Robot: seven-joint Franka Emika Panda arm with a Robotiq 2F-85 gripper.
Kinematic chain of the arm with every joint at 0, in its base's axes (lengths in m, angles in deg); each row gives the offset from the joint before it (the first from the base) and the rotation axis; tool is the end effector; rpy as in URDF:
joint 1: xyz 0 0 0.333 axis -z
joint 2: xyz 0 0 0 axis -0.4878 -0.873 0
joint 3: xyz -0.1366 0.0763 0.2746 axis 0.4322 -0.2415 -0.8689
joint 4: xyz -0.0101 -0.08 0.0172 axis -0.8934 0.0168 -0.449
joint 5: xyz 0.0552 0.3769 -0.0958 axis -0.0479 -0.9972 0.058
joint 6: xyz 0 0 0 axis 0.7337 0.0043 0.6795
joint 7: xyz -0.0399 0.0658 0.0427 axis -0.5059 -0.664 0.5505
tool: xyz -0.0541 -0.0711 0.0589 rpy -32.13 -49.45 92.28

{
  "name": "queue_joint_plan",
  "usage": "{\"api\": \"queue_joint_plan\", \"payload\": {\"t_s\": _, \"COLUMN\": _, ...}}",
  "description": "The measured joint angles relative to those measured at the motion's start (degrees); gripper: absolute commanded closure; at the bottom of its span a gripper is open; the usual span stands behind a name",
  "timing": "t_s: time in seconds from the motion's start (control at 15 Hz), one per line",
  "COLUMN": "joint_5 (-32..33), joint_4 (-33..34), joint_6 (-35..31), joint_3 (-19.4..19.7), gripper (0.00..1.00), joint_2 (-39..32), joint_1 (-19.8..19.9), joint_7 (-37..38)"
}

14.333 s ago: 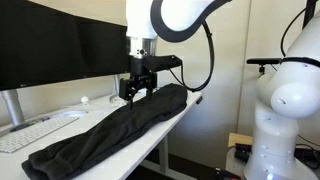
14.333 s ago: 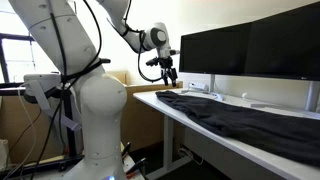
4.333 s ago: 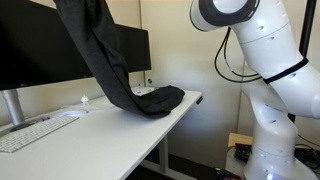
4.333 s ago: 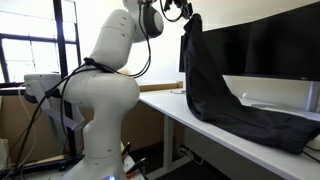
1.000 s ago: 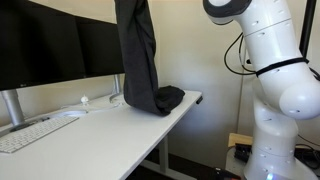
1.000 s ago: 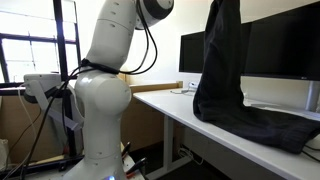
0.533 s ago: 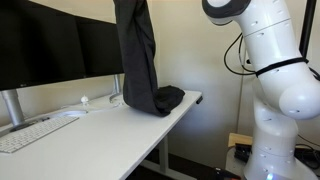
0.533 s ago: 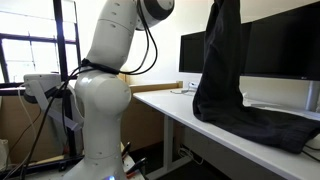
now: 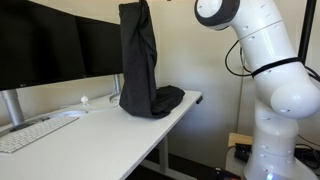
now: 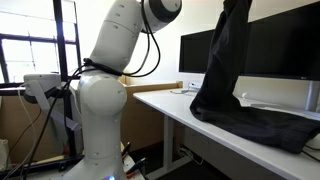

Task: Fold the trouser

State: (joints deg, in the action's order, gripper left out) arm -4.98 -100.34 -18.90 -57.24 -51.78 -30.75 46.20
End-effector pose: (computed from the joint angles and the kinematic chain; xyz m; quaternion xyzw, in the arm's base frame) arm 0.5065 -0.0494 0.8698 0.9481 -0.2393 0.1910 0.0853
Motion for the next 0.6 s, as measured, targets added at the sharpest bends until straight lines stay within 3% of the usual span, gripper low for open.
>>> {"api": "queue_joint_plan", "payload": {"t_s": 0.6, "joint_5": -8.85, "joint_4": -1.14, "joint_6": 1.69, "joint_3": -1.15, "gripper": 0.98, "joint_2": -6.13, "joint_1": 11.72, "joint_7": -0.22}}
